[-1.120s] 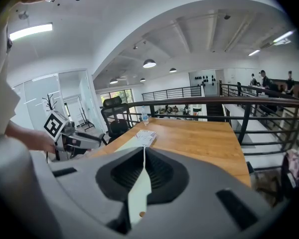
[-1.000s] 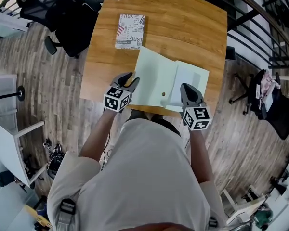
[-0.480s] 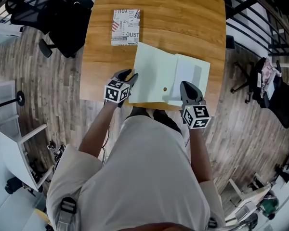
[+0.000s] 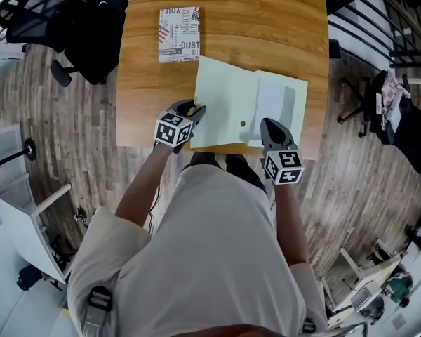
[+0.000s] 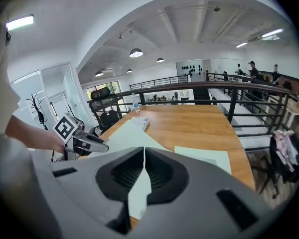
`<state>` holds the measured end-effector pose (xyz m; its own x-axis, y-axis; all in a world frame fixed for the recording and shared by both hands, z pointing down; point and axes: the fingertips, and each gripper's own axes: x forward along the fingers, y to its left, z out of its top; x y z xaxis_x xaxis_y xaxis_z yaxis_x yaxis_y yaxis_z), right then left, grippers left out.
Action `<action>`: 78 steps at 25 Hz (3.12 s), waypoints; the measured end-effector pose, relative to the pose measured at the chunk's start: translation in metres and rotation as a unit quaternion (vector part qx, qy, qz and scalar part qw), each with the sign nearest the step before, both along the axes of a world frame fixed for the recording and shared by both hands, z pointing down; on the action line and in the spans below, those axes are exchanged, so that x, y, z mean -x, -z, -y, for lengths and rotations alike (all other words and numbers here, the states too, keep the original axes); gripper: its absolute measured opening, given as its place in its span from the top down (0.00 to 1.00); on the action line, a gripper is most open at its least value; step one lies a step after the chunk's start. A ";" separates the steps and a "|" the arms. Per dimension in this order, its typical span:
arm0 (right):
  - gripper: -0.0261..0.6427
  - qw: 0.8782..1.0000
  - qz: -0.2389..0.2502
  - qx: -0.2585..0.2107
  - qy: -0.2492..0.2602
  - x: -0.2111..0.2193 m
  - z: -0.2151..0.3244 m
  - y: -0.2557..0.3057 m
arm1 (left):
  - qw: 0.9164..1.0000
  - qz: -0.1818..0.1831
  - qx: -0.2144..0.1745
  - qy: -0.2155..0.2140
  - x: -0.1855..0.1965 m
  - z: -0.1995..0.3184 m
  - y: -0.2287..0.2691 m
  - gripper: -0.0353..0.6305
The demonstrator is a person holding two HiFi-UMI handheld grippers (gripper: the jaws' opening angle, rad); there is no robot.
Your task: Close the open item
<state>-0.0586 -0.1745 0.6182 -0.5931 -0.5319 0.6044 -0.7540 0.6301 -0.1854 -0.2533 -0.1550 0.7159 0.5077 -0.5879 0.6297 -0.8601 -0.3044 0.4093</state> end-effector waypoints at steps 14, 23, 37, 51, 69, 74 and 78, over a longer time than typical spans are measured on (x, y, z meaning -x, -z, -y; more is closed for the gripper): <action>0.94 1.000 -0.013 -0.003 -0.023 -0.010 -0.005 0.001 | 0.999 -0.024 -0.007 -0.023 -0.016 0.012 0.014 0.73; 0.94 0.999 -0.001 -0.016 -0.031 -0.025 0.003 0.011 | 0.999 -0.030 -0.020 -0.027 -0.040 0.012 0.045 0.73; 0.94 0.999 0.015 -0.025 -0.044 -0.071 0.012 0.015 | 0.998 -0.022 -0.043 -0.050 -0.101 0.021 0.084 0.73; 0.94 0.998 0.030 -0.027 -0.050 -0.135 0.033 0.014 | 0.997 -0.021 -0.050 -0.061 -0.182 0.039 0.101 0.73; 0.94 0.998 0.033 -0.007 -0.045 -0.195 0.051 -0.005 | 0.996 -0.021 -0.038 -0.083 -0.262 0.060 0.091 0.69; 0.94 0.998 0.030 -0.001 -0.048 -0.213 0.050 -0.012 | 0.995 -0.026 -0.030 -0.092 -0.284 0.064 0.082 0.68; 0.94 0.998 0.028 0.007 -0.053 -0.227 0.051 -0.020 | 0.994 -0.030 -0.022 -0.102 -0.302 0.067 0.073 0.68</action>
